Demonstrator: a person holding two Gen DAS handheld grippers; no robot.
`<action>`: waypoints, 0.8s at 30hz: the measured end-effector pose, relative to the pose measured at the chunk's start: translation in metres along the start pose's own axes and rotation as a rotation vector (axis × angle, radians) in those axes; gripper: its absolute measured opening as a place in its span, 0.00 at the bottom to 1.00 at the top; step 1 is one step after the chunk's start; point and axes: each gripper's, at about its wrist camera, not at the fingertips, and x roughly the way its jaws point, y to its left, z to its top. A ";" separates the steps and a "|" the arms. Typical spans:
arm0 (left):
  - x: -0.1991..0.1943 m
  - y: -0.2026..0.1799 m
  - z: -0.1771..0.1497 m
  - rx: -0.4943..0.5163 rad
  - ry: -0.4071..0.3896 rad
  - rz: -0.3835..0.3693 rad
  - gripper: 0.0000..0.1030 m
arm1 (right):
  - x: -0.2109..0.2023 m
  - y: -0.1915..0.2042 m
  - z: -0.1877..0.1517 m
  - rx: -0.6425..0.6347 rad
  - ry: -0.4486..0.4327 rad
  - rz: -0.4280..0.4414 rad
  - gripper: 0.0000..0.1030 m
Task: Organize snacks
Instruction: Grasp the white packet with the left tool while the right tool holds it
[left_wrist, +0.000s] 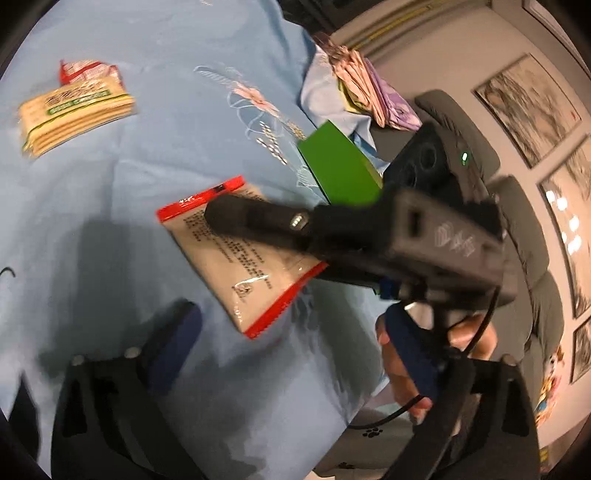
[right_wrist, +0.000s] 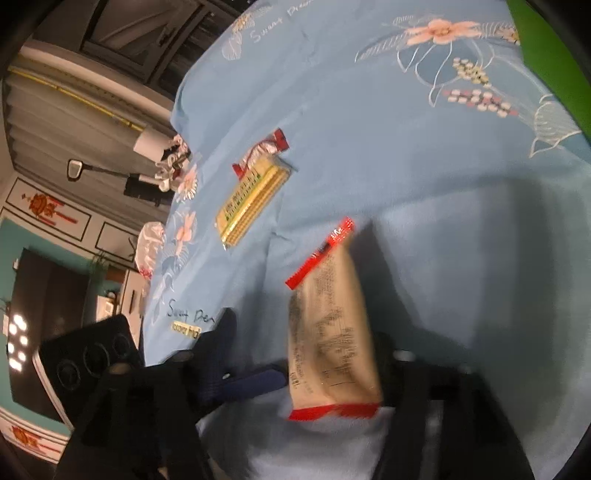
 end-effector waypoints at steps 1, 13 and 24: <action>0.001 0.000 0.000 0.001 0.002 0.003 0.99 | -0.005 0.000 0.000 0.002 -0.014 -0.018 0.73; -0.001 0.015 0.015 -0.146 -0.048 -0.014 0.99 | -0.019 -0.025 0.004 0.020 -0.057 -0.016 0.70; 0.017 0.013 0.027 -0.127 0.020 -0.072 0.99 | -0.009 -0.037 0.015 0.063 -0.020 0.023 0.39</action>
